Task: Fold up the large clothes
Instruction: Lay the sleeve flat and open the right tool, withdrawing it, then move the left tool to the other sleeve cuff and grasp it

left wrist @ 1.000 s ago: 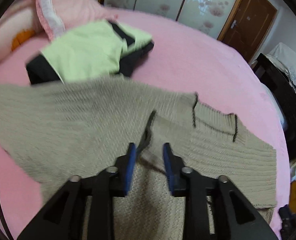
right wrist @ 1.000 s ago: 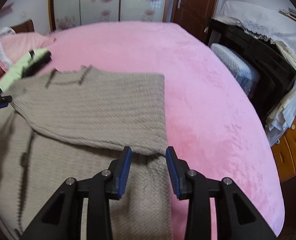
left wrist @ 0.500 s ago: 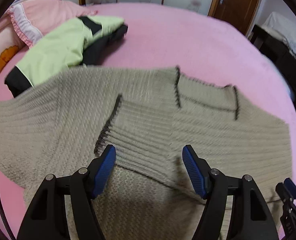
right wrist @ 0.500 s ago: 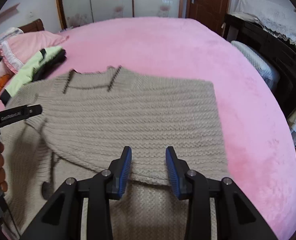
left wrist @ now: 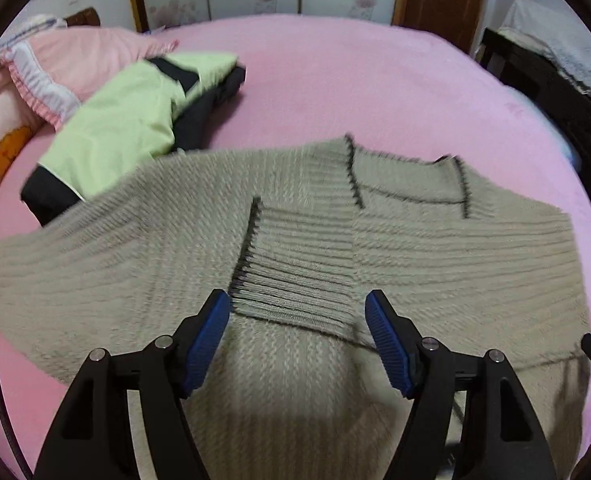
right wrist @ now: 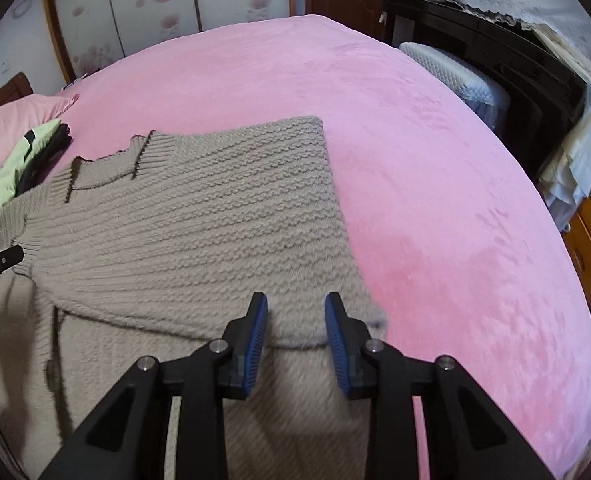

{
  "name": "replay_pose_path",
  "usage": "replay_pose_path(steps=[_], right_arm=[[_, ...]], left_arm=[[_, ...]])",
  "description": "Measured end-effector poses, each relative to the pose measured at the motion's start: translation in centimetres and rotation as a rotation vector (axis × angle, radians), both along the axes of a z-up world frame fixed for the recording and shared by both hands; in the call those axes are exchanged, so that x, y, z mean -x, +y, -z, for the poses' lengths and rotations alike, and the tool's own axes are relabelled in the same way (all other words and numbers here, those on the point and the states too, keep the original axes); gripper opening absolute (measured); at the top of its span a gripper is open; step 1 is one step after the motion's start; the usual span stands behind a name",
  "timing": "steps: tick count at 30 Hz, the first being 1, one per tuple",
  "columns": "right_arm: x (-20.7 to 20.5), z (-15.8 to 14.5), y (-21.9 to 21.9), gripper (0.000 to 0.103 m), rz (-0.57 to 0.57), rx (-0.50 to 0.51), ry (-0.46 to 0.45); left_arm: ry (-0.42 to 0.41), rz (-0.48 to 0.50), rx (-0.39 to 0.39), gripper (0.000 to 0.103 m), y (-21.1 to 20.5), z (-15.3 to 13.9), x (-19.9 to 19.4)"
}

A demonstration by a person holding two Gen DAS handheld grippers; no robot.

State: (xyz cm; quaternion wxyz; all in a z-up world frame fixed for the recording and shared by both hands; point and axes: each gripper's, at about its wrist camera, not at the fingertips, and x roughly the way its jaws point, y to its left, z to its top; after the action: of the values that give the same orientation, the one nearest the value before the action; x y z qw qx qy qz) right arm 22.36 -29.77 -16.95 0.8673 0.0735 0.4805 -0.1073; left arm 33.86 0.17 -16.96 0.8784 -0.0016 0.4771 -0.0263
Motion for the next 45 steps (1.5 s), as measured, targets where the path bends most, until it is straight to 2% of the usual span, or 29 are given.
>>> replay_pose_path(steps=[7, 11, 13, 16, 19, 25, 32, 39, 45], right_arm=[[2.8, -4.1, 3.2, 0.031, 0.002, -0.104, -0.029], [4.4, -7.0, 5.6, 0.032, -0.003, -0.153, -0.034], [5.1, -8.4, 6.7, 0.032, -0.007, -0.149, -0.045], [6.2, -10.8, 8.5, 0.034, -0.027, -0.155, -0.076], [7.4, -13.1, 10.6, 0.034, -0.064, -0.191, -0.126], [9.0, -17.5, 15.5, 0.034, -0.154, -0.180, -0.216], [9.6, -21.0, 21.6, 0.034, -0.289, -0.173, -0.296], [8.6, -22.7, 28.5, 0.035, -0.397, -0.148, -0.347], [6.8, -22.0, 34.8, 0.035, -0.450, -0.049, -0.369]], left_arm=[[-0.137, 0.038, 0.049, 0.090, 1.1, -7.9, 4.9], [-0.198, 0.033, 0.075, 0.094, 2.2, -12.2, 8.1], [-0.218, 0.022, 0.080, 0.101, 2.9, -13.8, 9.5], [-0.247, -0.004, 0.096, 0.102, 4.6, -16.1, 11.7], [-0.252, -0.057, 0.078, 0.102, 6.8, -17.8, 13.5], [-0.298, -0.124, 0.048, 0.102, 11.2, -19.9, 16.5], [-0.383, -0.243, 0.072, 0.102, 17.9, -21.9, 19.5], [-0.408, -0.349, 0.040, 0.102, 24.4, -22.7, 20.4], [-0.407, -0.460, -0.002, 0.102, 29.3, -21.2, 20.1]])
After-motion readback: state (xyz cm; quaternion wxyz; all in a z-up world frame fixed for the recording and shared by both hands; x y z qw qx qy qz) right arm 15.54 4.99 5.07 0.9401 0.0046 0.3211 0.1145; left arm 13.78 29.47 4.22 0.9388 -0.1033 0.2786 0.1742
